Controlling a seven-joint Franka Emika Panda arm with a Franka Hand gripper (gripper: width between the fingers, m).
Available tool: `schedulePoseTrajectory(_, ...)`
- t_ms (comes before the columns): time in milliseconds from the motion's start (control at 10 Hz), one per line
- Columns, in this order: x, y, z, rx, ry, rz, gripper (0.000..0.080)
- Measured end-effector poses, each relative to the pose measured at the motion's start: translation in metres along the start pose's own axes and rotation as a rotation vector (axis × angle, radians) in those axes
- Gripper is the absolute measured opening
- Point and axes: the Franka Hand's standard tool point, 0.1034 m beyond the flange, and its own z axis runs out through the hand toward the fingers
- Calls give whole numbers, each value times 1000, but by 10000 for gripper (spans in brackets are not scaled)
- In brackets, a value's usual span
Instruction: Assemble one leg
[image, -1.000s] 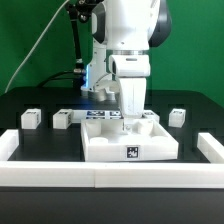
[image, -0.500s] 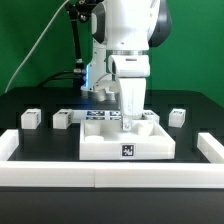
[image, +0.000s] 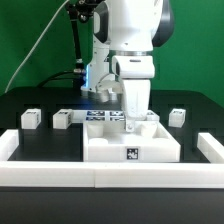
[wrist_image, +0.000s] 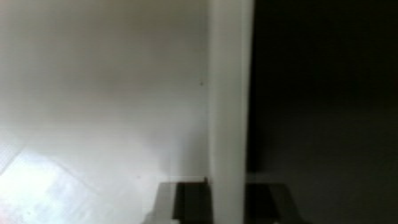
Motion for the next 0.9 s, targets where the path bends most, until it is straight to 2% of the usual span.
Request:
schedulePoseTrajectory(300,18,17,0,3,-6,27,60)
schedulePoseTrajectory(600,37,36,1,-14,0,66,61)
schedulePoseTrajectory(800,41,47,1,-17,4,62,61)
schedulePoseTrajectory(900,46,55,1,-28,10,57,61)
